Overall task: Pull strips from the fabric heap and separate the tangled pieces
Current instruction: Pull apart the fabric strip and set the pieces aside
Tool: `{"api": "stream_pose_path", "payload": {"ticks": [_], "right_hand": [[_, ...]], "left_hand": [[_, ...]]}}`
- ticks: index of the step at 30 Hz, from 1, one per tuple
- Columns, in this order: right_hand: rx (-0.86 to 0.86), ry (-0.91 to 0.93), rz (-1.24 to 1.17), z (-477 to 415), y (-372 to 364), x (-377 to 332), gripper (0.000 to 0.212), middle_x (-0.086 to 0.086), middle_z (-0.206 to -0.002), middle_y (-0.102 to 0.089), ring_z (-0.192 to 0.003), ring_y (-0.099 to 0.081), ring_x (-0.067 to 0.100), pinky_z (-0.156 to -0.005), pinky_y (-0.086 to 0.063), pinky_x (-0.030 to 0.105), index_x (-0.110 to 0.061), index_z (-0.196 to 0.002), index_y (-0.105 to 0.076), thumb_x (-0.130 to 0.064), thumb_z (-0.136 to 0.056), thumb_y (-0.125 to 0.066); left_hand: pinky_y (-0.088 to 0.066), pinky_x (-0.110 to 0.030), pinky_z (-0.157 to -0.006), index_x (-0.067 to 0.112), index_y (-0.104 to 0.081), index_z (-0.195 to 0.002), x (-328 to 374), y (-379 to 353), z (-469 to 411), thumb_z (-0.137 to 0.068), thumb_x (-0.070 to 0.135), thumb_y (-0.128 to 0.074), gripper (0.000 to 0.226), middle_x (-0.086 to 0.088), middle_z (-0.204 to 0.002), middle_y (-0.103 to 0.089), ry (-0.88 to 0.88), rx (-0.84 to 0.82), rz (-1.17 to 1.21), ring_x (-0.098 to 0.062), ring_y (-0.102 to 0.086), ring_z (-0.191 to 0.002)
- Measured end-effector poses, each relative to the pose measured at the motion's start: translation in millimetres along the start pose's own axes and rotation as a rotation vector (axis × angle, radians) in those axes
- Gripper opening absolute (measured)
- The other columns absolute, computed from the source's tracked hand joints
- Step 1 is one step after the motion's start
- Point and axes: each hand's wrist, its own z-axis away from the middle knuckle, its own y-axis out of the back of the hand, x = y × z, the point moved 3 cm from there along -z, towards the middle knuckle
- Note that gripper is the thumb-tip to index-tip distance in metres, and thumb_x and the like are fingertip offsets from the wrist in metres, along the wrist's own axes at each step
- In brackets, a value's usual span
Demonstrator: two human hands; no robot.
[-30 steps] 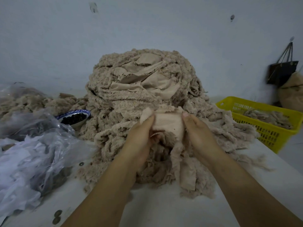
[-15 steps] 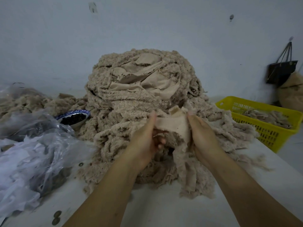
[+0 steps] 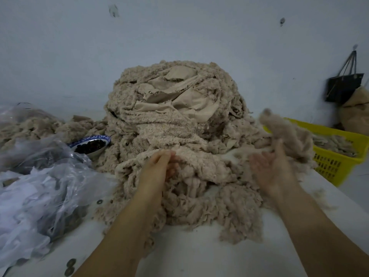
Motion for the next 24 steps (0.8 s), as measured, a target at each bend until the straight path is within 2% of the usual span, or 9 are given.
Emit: {"api": "stream_pose_path", "payload": {"ticks": [4, 6, 8, 10, 11, 13, 15, 19, 24], "right_hand": [[-0.157, 0.089, 0.694, 13.6, -8.8, 45.9, 0.029, 0.001, -0.102, -0.068, -0.090, -0.066, 0.013, -0.076, -0.053, 0.026, -0.008, -0.114, -0.065, -0.031, -0.098, -0.060], [-0.283, 0.269, 1.063, 17.7, -17.9, 60.9, 0.021, -0.005, -0.117, -0.064, -0.093, -0.061, 0.004, -0.080, -0.051, 0.016, -0.019, -0.114, -0.063, -0.032, -0.098, -0.060], [-0.454, 0.426, 1.468, 19.7, -25.4, 75.2, 0.043, -0.006, -0.140, -0.042, -0.108, -0.053, 0.004, -0.084, -0.043, 0.008, -0.027, -0.139, -0.048, -0.036, -0.098, -0.060], [-0.537, 0.488, 1.783, 16.9, -23.8, 92.1, 0.060, 0.000, -0.151, -0.032, -0.129, -0.045, 0.019, -0.100, -0.042, 0.023, -0.024, -0.151, -0.035, -0.036, -0.098, -0.060], [-0.532, 0.518, 1.853, 15.4, -23.5, 95.6, 0.054, 0.005, -0.146, -0.040, -0.130, -0.046, 0.024, -0.099, -0.041, 0.027, -0.020, -0.148, -0.041, -0.032, -0.098, -0.059], [-0.494, 0.617, 1.818, 16.3, -28.0, 92.1, 0.016, 0.008, -0.108, -0.060, -0.102, -0.057, 0.026, -0.073, -0.036, 0.025, -0.013, -0.110, -0.061, -0.022, -0.098, -0.057], [-0.479, 0.626, 1.697, 18.0, -32.7, 85.7, 0.019, 0.000, -0.079, -0.051, -0.074, -0.050, 0.018, -0.056, -0.029, 0.027, -0.017, -0.080, -0.050, -0.018, -0.098, -0.055], [-0.529, 0.419, 1.274, 26.4, -46.7, 70.2, 0.026, -0.008, -0.077, -0.050, -0.064, -0.047, 0.009, -0.061, -0.039, 0.020, -0.030, -0.077, -0.048, -0.025, -0.101, -0.051], [-0.392, 0.148, 0.709, 33.8, -54.5, 45.9, 0.015, -0.002, -0.054, -0.060, -0.049, -0.058, 0.010, -0.047, -0.050, 0.023, -0.018, -0.090, -0.054, -0.017, -0.103, -0.048]], "left_hand": [[-0.052, -0.024, -0.079, 0.030, -0.063, -0.114, -7.2, -3.9, -7.6, -0.101, 0.026, -0.056, 0.015, 0.007, -0.126, -0.060, -0.163, 0.011, -0.384, 0.000, -0.064, -0.085], [-0.051, -0.024, -0.087, 0.028, -0.050, -0.140, -15.2, -9.8, -10.3, -0.100, 0.025, -0.057, 0.041, 0.009, -0.140, -0.040, -0.220, -0.086, -0.564, 0.003, -0.054, -0.095], [-0.052, -0.032, -0.094, 0.028, -0.039, -0.150, -19.7, -14.4, -9.6, -0.100, 0.027, -0.058, 0.053, 0.008, -0.147, -0.032, -0.236, -0.125, -0.673, -0.003, -0.052, -0.102], [-0.049, -0.033, -0.098, 0.030, -0.037, -0.151, -23.0, -17.1, -7.9, -0.100, 0.029, -0.058, 0.054, 0.008, -0.150, -0.033, -0.275, -0.139, -0.727, -0.009, -0.052, -0.112], [-0.047, -0.031, -0.100, 0.030, -0.036, -0.152, -24.6, -18.6, -6.7, -0.101, 0.029, -0.057, 0.055, 0.008, -0.152, -0.034, -0.309, -0.159, -0.755, -0.011, -0.050, -0.119], [-0.038, -0.025, -0.102, 0.029, -0.033, -0.154, -27.0, -21.4, -5.3, -0.102, 0.028, -0.055, 0.057, 0.008, -0.155, -0.034, -0.387, -0.206, -0.818, -0.012, -0.043, -0.132], [-0.037, -0.025, -0.102, 0.028, -0.033, -0.154, -29.8, -23.7, -6.2, -0.102, 0.027, -0.054, 0.057, 0.006, -0.156, -0.034, -0.434, -0.243, -0.884, -0.012, -0.041, -0.135], [-0.046, -0.030, -0.094, 0.023, -0.041, -0.150, -33.5, -22.0, -14.6, -0.101, 0.019, -0.054, 0.050, -0.001, -0.141, -0.043, -0.377, -0.203, -0.956, -0.019, -0.051, -0.120], [-0.047, -0.032, -0.083, 0.010, -0.060, -0.125, -38.4, -0.6, -35.6, -0.099, 0.009, -0.051, 0.028, -0.011, -0.121, -0.057, -0.271, -0.179, -1.142, -0.030, -0.058, -0.105]]}}
